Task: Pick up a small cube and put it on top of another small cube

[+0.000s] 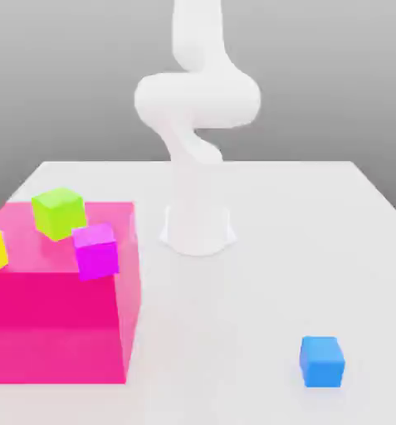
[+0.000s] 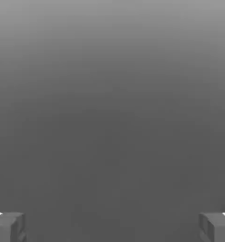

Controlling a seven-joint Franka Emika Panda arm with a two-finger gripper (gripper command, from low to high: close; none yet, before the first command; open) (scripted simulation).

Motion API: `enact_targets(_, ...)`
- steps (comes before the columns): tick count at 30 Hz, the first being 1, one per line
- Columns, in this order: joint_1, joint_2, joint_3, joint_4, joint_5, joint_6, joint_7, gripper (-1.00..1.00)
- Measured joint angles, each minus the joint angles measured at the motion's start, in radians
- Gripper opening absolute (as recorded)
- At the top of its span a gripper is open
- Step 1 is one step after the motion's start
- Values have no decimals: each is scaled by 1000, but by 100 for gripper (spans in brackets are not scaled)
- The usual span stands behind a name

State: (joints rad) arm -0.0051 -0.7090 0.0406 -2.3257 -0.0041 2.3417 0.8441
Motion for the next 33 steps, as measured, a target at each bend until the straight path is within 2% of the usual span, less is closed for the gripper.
enact_targets(18, 34, 659, 256, -185, -115, 300, 380, 0)
enact_targets(24, 102, 876, 270, -242, -153, 402, 502, 0)
enact_targets(29, 192, 1057, 167, -217, -260, 535, 595, 0)
enact_targets(30, 209, 1084, 146, -211, -275, 556, 606, -100)
enact_targets(33, 209, 1084, 146, -211, -276, 557, 607, -100)
